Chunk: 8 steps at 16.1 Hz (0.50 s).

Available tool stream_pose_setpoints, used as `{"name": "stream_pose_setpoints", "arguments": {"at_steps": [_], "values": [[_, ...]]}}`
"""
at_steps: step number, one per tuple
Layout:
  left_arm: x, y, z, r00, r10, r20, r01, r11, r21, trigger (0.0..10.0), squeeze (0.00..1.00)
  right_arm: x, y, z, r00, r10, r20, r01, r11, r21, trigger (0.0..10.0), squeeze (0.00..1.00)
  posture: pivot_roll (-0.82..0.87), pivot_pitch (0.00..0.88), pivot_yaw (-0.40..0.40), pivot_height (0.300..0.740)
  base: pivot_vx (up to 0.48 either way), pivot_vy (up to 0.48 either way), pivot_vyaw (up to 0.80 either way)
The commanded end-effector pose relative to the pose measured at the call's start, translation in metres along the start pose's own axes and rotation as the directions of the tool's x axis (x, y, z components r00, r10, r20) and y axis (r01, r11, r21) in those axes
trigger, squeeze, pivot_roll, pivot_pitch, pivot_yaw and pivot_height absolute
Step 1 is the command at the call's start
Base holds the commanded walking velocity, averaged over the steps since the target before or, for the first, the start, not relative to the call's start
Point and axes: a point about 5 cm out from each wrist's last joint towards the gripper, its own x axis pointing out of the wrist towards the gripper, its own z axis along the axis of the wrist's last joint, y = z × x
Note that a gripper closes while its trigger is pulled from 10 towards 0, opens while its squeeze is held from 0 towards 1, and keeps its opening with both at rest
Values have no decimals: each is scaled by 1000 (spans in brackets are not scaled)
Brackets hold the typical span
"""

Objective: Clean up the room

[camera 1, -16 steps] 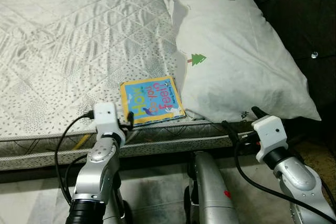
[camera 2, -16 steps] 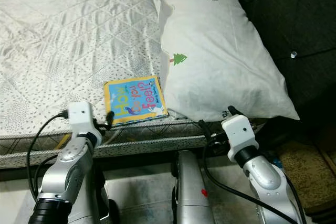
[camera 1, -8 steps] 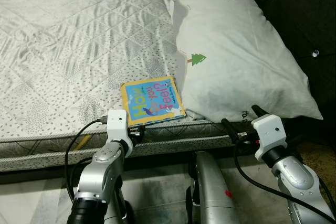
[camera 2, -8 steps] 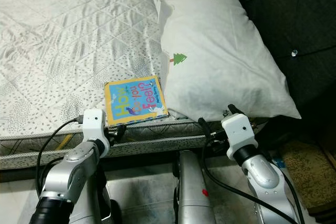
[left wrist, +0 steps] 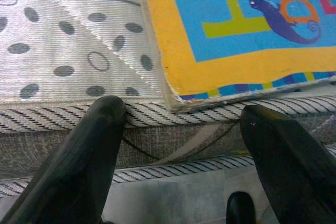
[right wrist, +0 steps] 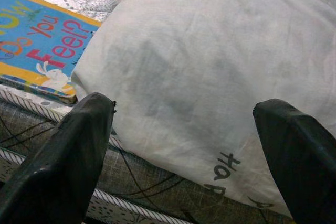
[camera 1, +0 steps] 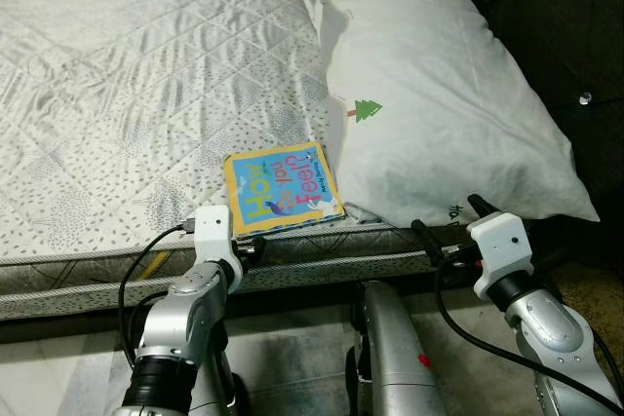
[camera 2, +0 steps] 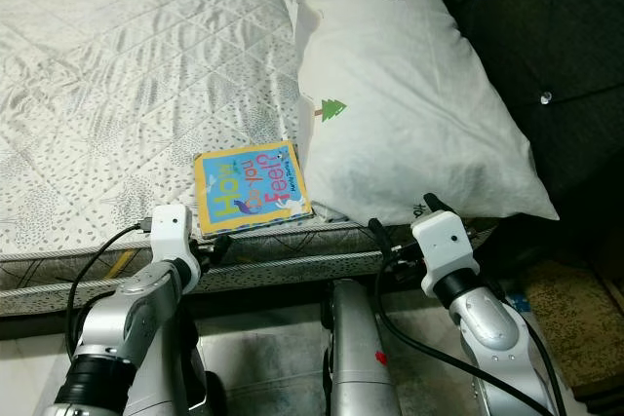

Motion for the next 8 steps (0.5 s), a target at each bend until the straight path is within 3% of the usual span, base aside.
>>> {"name": "stream_pose_setpoints", "arguments": {"at_steps": [1, 3, 8], "values": [[0, 12, -8, 999, 39, -37, -40, 999, -12, 10000, 0, -3, 0, -4, 1000, 4, -17, -4, 1000, -6, 10000, 0, -193, 219, 13, 541, 0, 0, 0], [2, 24, -2, 996, 85, -18, -86, 996, -23, 10000, 0, -3, -1, -4, 1000, 4, -18, -4, 1000, -8, 10000, 0, -195, 222, 9, 541, 0, 0, 0], [5, 39, 3, 992, 125, -3, -125, 992, -23, 10000, 0, -4, 0, -5, 1000, 6, -22, -6, 1000, -6, 10000, 0, -195, 224, 10, 541, 0, 0, 0]]}}
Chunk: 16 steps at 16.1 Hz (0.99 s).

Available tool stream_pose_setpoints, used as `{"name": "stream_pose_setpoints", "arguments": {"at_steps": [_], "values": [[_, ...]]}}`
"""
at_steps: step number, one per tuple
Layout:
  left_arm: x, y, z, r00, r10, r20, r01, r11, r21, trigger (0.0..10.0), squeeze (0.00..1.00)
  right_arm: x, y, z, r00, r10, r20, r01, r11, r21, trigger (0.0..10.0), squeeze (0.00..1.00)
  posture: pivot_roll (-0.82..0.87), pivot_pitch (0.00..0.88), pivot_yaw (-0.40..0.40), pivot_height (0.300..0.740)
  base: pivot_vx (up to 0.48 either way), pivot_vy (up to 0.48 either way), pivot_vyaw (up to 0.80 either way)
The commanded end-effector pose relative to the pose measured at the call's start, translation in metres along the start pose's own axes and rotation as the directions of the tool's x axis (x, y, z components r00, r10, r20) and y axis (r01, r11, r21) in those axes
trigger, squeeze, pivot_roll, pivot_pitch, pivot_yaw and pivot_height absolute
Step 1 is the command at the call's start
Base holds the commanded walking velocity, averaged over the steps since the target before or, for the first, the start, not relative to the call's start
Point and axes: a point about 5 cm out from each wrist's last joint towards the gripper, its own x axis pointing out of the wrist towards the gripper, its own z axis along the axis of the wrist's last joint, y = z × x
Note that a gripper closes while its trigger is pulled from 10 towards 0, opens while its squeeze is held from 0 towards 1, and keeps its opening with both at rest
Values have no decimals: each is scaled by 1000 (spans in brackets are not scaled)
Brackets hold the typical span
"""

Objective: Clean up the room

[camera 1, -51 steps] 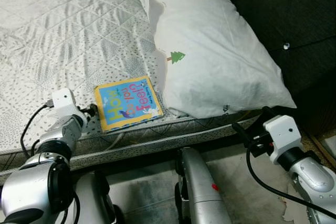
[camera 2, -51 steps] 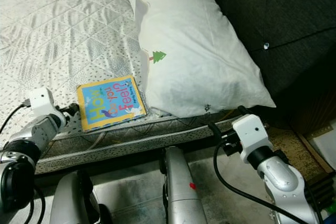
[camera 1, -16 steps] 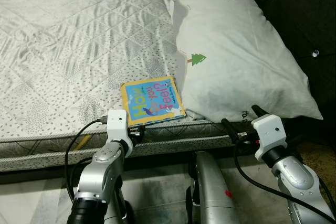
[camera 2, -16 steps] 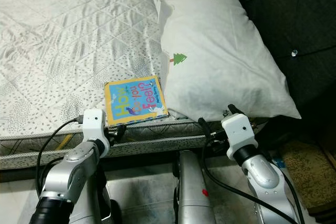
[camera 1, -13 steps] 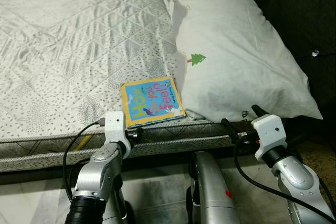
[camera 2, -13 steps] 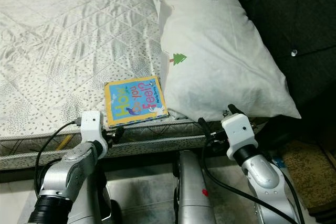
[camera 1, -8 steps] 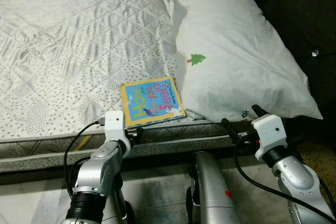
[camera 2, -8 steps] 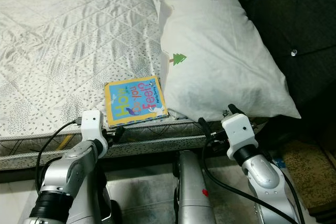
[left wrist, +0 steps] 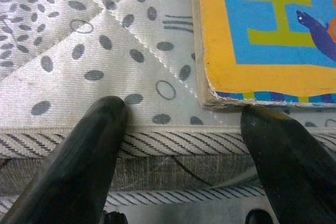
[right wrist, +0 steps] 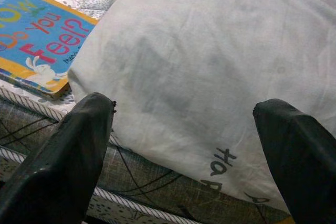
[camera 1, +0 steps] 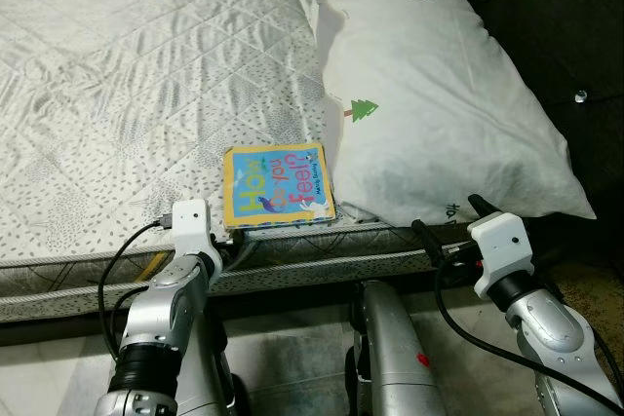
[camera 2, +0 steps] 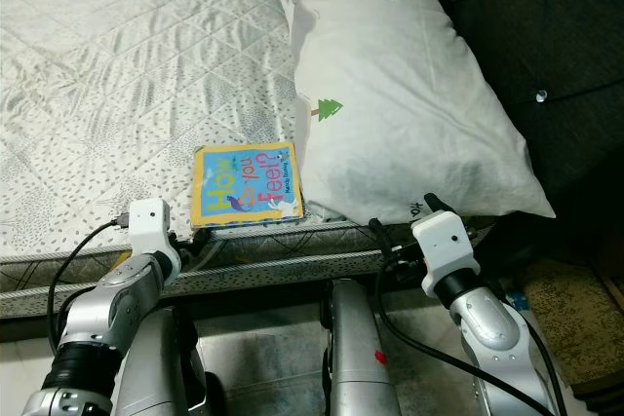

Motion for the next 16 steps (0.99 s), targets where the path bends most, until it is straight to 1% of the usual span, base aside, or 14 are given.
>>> {"name": "stream_pose_setpoints", "arguments": {"at_steps": [1, 6, 8, 11, 13, 16], "values": [[0, 13, -7, 998, 49, -26, -49, 999, -2, 10000, 0, -4, 1, -5, 1000, 6, -20, -6, 1000, -4, 10000, 0, -195, 224, 10, 541, 0, 0, 0], [2, 21, -7, 997, 75, -24, -75, 997, 2, 10000, 0, -4, 0, -5, 1000, 3, -19, -3, 1000, -6, 10000, 0, -196, 224, 9, 541, 0, 0, 0], [2, 20, -5, 997, 73, -16, -73, 997, 1, 10000, 0, -4, 1, -5, 1000, 5, -21, -5, 1000, -6, 10000, 0, -193, 223, 8, 541, 0, 0, 0], [-3, 9, -5, 999, 46, 14, -46, 999, 21, 10000, 0, -2, 1, -5, 1000, 3, -17, -3, 1000, -4, 10000, 0, -189, 219, 9, 541, 0, 0, 0], [-10, -3, -3, 998, 32, 50, -34, 999, 34, 10000, 0, 0, 0, -5, 1000, 2, -14, -2, 1000, -3, 10000, 0, -179, 211, 9, 541, 0, 0, 0], [-17, -14, -3, 998, 10, 68, -12, 999, 30, 10000, 0, 4, 1, -5, 1000, 3, -9, -3, 1000, 0, 10000, 0, -171, 203, 10, 541, 0, 0, 0]]}}
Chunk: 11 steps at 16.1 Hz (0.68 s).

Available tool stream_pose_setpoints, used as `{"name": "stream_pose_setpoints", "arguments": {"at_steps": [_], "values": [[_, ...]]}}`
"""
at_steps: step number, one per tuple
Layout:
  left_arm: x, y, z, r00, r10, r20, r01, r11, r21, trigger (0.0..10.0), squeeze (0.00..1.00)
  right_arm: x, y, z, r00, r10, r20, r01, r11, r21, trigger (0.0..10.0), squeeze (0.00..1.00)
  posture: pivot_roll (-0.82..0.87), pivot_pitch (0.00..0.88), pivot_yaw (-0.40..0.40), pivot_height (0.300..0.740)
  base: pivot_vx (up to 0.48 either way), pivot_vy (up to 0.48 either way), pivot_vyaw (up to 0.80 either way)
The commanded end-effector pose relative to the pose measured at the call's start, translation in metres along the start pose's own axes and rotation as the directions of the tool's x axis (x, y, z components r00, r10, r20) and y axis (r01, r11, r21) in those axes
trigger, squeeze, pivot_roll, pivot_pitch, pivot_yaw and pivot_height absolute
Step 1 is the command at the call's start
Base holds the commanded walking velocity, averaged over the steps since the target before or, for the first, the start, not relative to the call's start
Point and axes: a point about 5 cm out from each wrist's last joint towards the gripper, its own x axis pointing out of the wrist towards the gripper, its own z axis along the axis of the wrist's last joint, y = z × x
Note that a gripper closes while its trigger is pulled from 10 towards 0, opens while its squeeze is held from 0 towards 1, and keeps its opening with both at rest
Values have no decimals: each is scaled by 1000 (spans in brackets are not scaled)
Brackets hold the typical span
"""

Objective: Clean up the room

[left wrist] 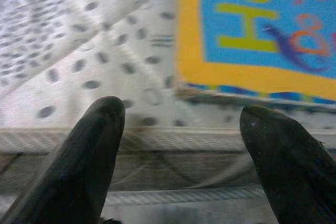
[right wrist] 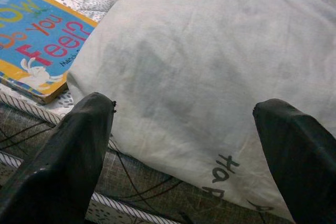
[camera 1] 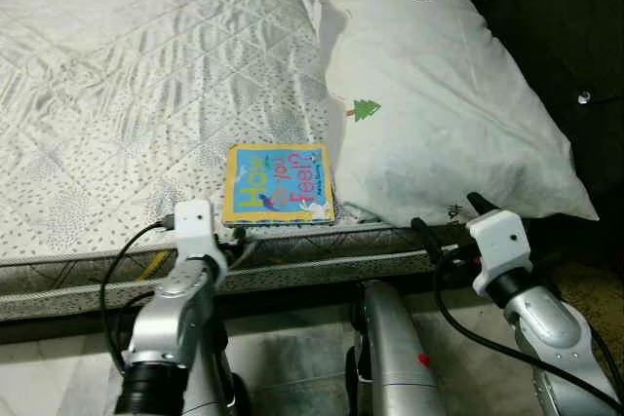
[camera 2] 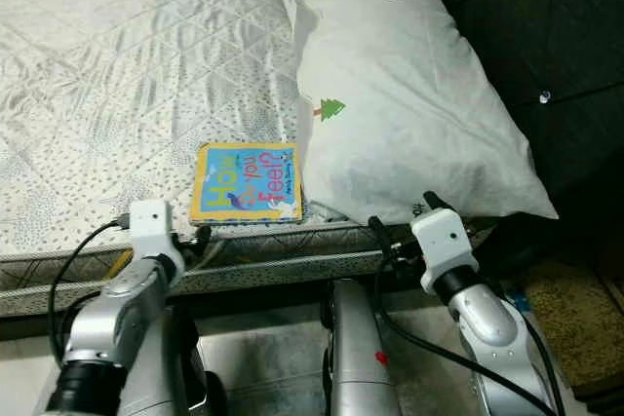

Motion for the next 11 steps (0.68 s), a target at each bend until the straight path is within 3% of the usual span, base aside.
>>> {"name": "stream_pose_setpoints", "arguments": {"at_steps": [1, 3, 4, 5, 6, 7, 11], "values": [[-5, -2, -4, 1000, 0, -7, 0, 1000, 16, 10000, 0, 0, 3, -3, 1000, 6, -9, -6, 1000, 2, 10000, 0, -168, 198, 11, 541, 0, 0, 0], [-12, -9, 0, 999, -24, 38, 23, 999, 27, 10000, 0, 3, 3, -3, 1000, 1, -2, -1, 1000, 4, 10000, 0, -162, 186, 14, 541, 0, 0, 0], [-21, -16, 15, 985, -55, 166, 43, 996, 75, 10000, 0, 8, -1, -2, 999, -42, 4, 42, 998, 41, 10000, 0, -148, 171, 17, 541, 0, 0, 0], [-21, -17, 16, 982, -58, 180, 43, 996, 83, 10000, 0, 10, -1, -3, 999, -51, 1, 51, 997, 56, 10000, 0, -135, 159, 17, 541, 0, 0, 0], [-28, -19, 29, 953, -81, 293, 52, 993, 105, 10000, 0, 16, -6, -5, 993, -120, -23, 122, 980, 154, 10000, 0, -123, 145, 18, 541, 0, 0, 0], [-33, -20, 35, 937, -106, 333, 68, 990, 124, 10000, 0, 21, -7, -7, 988, -153, -37, 157, 963, 221, 10000, 0, -111, 129, 21, 541, 0, 0, 0], [-50, 5, 44, 889, -61, 453, -14, 987, 159, 10000, 0, 41, -1, 0, 982, -187, -5, 179, 935, 305, 10000, 0, -74, 61, 45, 541, 0, 0, 0]]}}
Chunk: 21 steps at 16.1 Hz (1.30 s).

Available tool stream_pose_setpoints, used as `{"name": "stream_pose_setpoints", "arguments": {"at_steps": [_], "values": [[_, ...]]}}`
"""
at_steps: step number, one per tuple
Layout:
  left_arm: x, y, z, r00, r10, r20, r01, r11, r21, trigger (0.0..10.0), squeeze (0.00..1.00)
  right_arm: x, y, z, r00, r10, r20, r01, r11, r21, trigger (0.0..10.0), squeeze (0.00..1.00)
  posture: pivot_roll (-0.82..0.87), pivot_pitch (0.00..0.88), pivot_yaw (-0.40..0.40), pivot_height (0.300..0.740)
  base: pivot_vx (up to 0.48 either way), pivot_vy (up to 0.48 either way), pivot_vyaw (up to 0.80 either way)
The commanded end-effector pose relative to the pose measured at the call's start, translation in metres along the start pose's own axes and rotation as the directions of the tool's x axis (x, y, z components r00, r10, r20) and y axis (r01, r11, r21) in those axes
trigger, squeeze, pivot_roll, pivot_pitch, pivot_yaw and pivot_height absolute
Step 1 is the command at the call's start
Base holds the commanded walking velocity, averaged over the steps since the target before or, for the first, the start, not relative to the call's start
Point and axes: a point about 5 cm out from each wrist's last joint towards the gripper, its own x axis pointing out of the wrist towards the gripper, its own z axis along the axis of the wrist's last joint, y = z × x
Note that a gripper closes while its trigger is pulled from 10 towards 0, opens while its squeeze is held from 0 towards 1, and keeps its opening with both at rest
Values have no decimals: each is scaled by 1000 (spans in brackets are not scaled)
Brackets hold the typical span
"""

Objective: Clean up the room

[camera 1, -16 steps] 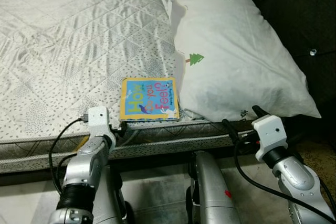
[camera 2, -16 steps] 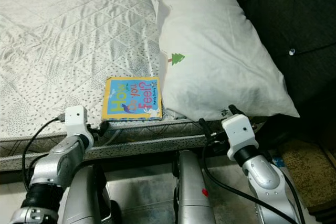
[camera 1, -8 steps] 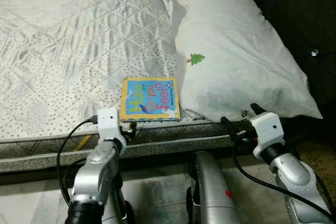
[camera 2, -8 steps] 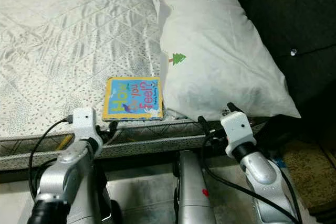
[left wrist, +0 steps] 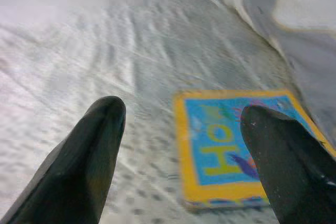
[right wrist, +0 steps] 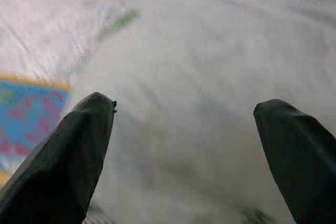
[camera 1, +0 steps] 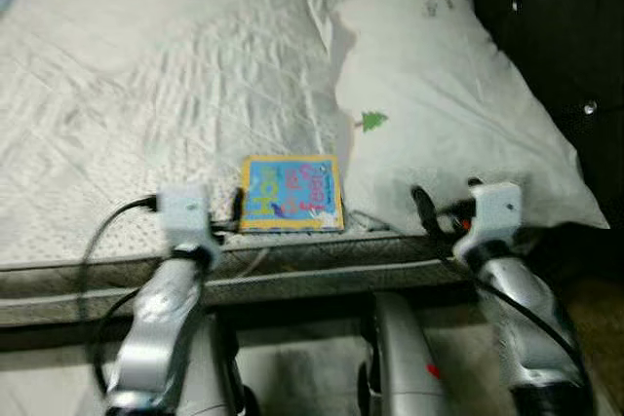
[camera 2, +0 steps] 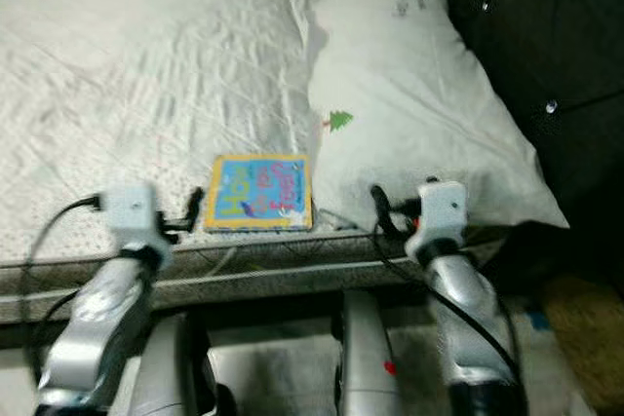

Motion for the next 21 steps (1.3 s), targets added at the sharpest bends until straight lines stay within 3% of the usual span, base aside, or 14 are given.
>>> {"name": "stream_pose_setpoints", "arguments": {"at_steps": [1, 5, 10, 18, 21], "values": [[-3, 11, 7, 998, 31, 55, -32, 999, 12, 10000, 0, 5, 0, 1, 1000, -28, 6, 28, 999, 43, 10000, 0, -65, 40, 50, 541, 0, 0, 0], [-7, 24, 11, 987, 119, 109, -117, 993, -30, 10000, 0, 22, 10, 16, 995, -31, 92, 15, 986, 164, 10000, 0, -52, 0, 48, 541, 0, 0, 0], [7, 38, 16, 974, 162, 157, -158, 987, -40, 10000, 0, 40, 5, 37, 985, -46, 164, 17, 985, 173, 10000, 0, -70, 0, 67, 599, 0, 0, 0], [15, 27, 14, 972, 150, 181, -144, 988, -49, 10000, 0, 33, -8, 40, 976, -118, 182, 84, 980, 182, 10000, 0, -105, 0, 58, 696, 0, 0, 0], [16, 10, 16, 975, 126, 186, -117, 992, -54, 10000, 0, 22, -12, 35, 981, -111, 161, 86, 984, 153, 10000, 0, -129, 0, 68, 730, 0, 0, 0]]}}
